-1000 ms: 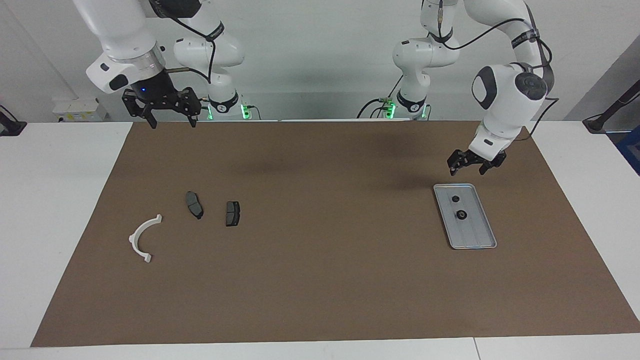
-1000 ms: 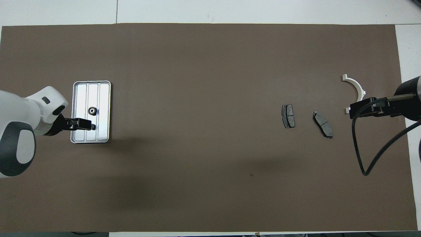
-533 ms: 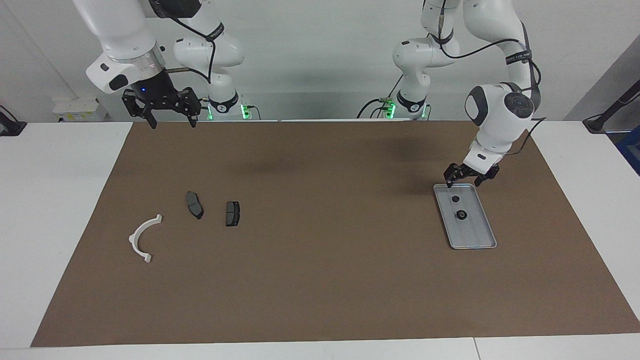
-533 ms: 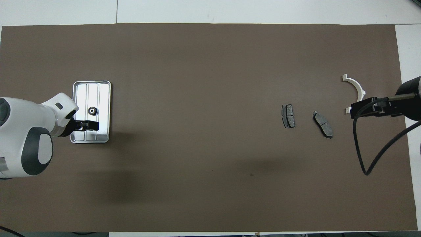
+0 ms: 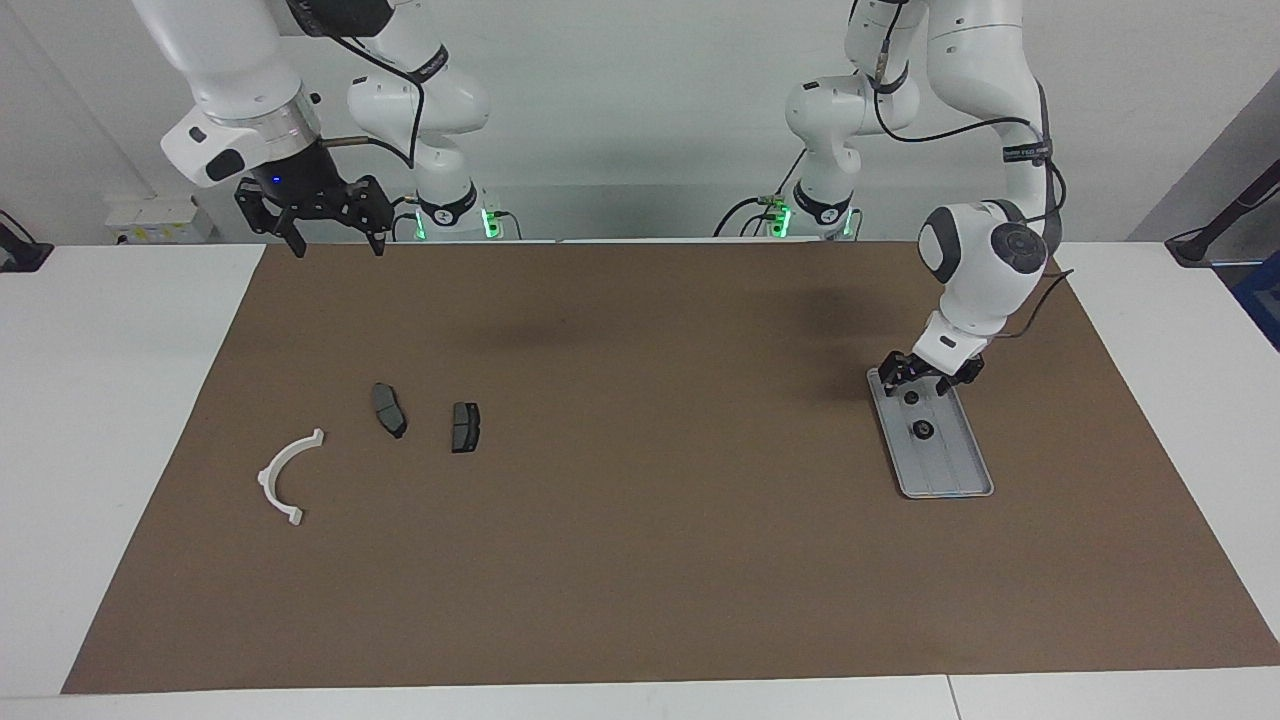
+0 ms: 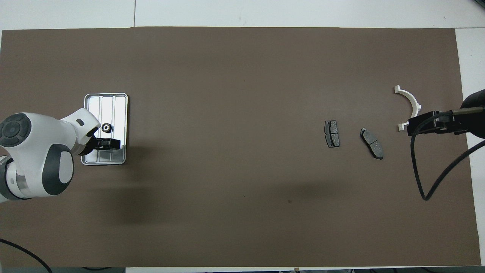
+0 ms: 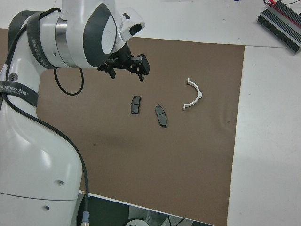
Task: Place bearing gear from tray to pile
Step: 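Grasp the small dark bearing on the tray with the left gripper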
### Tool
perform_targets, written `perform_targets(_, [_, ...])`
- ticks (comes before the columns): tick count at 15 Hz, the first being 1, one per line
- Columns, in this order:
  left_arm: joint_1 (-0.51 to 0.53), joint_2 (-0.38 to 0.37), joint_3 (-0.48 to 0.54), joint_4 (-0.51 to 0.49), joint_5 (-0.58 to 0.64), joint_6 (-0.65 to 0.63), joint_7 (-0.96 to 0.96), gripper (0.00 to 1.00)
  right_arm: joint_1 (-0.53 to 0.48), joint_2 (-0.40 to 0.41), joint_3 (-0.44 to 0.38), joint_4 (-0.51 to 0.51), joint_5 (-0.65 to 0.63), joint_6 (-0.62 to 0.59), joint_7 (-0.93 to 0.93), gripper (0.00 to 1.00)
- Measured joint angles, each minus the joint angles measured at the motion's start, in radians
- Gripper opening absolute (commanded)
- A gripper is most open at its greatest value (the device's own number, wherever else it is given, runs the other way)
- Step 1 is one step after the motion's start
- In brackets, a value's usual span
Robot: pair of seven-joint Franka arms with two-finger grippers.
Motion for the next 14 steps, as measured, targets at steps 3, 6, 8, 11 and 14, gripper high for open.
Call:
perform_targets(3, [0.0,0.01,0.0,0.0,0.0,0.006,0.002,0.51,0.0,0.0,0.0,0.0,0.0,0.0,0.0,1.0])
perform_targets(6, [0.0,0.01,-0.002,0.003,0.0,0.008,0.003,0.0,0.0,0.0,0.0,0.0,0.0,0.0,0.0,1.0])
perform_targets(8, [0.0,0.009,-0.002,0.007,0.0,0.007,0.003,0.0,0.0,0.0,0.0,0.0,0.0,0.0,0.0,1.0])
perform_targets(11, [0.001,0.01,0.001,0.054,0.0,-0.07,0.003,0.0,0.0,0.0,0.0,0.0,0.0,0.0,0.0,1.0])
perform_targets(14, [-0.003,0.007,-0.007,0.254,-0.02,-0.345,-0.038,0.0,0.0,0.0,0.0,0.0,0.0,0.0,0.0,1.0])
